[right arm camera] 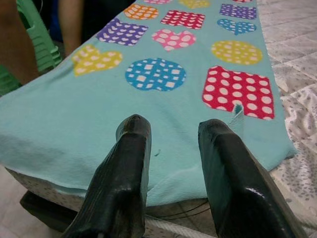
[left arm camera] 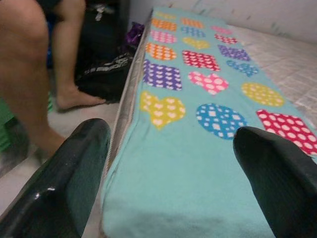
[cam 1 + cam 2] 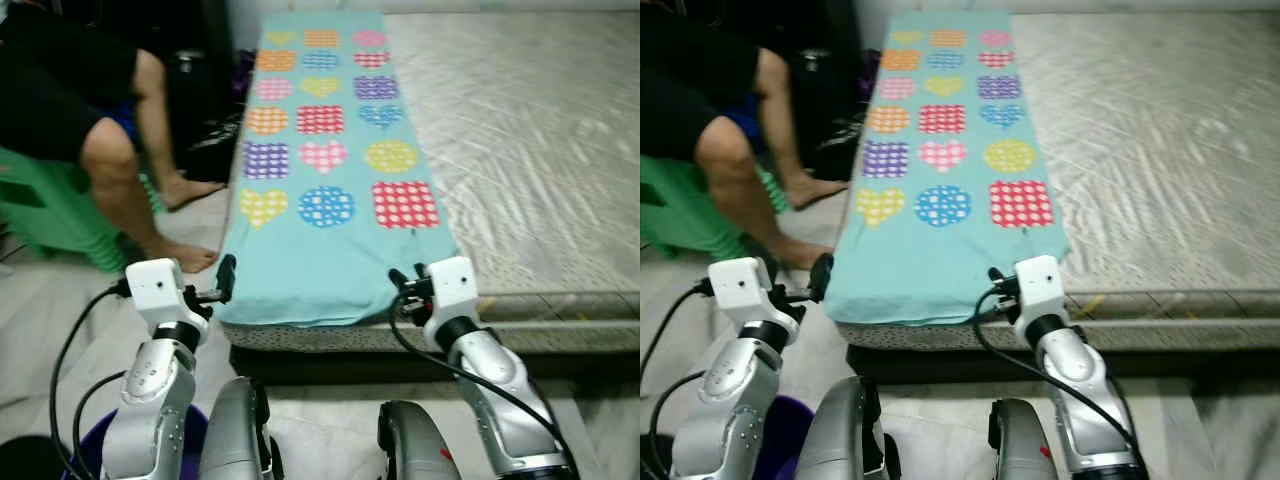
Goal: Clean up the room
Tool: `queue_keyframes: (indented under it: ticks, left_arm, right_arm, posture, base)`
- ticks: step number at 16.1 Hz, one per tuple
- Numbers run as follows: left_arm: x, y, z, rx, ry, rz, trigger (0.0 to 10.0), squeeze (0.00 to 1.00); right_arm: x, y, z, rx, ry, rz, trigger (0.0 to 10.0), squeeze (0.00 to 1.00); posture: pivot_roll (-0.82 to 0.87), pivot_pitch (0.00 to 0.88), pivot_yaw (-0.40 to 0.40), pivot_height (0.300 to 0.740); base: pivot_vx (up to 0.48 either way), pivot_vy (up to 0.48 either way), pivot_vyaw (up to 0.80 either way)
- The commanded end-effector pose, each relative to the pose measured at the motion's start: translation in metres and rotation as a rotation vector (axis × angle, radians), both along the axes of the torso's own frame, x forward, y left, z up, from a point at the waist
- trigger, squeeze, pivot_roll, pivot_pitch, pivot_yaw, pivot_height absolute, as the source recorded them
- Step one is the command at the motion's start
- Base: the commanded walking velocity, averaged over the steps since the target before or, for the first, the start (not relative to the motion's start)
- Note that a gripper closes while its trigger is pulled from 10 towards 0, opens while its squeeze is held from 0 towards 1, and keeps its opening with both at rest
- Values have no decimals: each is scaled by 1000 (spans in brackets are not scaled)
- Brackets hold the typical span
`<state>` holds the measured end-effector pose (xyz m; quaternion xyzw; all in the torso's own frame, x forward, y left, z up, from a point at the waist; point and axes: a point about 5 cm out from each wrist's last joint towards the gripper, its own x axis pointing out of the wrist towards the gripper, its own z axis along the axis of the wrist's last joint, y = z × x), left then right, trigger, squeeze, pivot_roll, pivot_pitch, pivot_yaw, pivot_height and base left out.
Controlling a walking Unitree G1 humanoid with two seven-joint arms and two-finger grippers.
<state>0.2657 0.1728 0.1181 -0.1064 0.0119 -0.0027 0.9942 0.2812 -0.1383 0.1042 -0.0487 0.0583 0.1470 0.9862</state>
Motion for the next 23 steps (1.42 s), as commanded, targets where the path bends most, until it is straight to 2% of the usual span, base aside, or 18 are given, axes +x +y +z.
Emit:
queue_keyframes:
  ticks: [1, 13, 23]
  left_arm:
    - [1, 0, 6, 7, -25, -10, 10000, 0]
    - [3, -1, 6, -4, -24, -10, 10000, 0]
    - [2, -1, 4, -7, 2, 14, 10000, 0]
  right_arm:
    - [0, -1, 2, 3, -16, 1, 10000, 0]
    - [3, 0, 3, 13, -14, 1, 10000, 0]
    - [3, 0, 1, 8, -12, 5, 10000, 0]
  posture:
    - [-188, 153, 44, 606]
    - [-187, 167, 41, 606]
    - [-182, 168, 40, 606]
  base:
    - [0, 0, 0]
    - [259, 0, 0]
    - [0, 0, 0]
